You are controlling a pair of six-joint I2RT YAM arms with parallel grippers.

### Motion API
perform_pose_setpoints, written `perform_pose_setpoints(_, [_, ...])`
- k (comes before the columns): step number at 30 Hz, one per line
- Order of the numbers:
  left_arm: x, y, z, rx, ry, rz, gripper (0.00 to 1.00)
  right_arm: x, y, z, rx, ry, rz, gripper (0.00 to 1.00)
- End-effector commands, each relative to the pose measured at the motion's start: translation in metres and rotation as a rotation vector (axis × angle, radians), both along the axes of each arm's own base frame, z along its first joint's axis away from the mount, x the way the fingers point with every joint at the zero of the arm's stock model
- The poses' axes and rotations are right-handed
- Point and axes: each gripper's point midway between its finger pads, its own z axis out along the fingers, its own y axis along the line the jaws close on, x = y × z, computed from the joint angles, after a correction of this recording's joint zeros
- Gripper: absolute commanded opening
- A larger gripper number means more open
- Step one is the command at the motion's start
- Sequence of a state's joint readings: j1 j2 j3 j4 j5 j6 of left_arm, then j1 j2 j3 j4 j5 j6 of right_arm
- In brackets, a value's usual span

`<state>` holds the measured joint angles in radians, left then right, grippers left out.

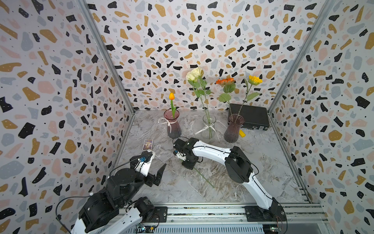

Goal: Arrange the flowers in different vases according to their variety
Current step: Pick up the flower at the center of the board.

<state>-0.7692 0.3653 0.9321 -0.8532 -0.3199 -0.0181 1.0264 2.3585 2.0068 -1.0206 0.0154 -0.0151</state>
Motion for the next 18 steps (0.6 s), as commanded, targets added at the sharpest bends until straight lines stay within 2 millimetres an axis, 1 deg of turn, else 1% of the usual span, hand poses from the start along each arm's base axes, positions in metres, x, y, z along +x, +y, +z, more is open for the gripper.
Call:
perform_pose_setpoints(1, [-0.001,0.000,0.010,-0.018,-0.031,-0.008,0.99,0.008,-0.006,0.020,-0.039,-0.078,-0.012,0.43])
perform_pose_setpoints(3, [-0.001,0.000,0.011,-0.019,-0.035,-0.008,1.00,0.009,-0.006,0.026,-0.037,-0.096,-0.010,0.43])
perform_pose_setpoints(6, [0.000,-0.002,0.011,-0.021,-0.035,-0.011,1.00,0.011,-0.005,0.027,-0.034,-0.103,-0.007,0.43])
perform_pose_setpoints(12, [-0.001,-0.003,0.010,-0.024,-0.029,-0.020,1.00,0.012,0.001,0.014,-0.045,-0.083,0.002,0.42])
perform_pose_setpoints(16, [-0.001,-0.002,0.011,-0.025,-0.032,-0.016,1.00,0.012,0.007,0.008,-0.039,-0.066,0.007,0.38])
perform_pose_setpoints(18, [-0.001,-0.002,0.011,-0.024,-0.031,-0.015,1.00,0.010,0.010,0.005,-0.032,-0.051,0.012,0.37])
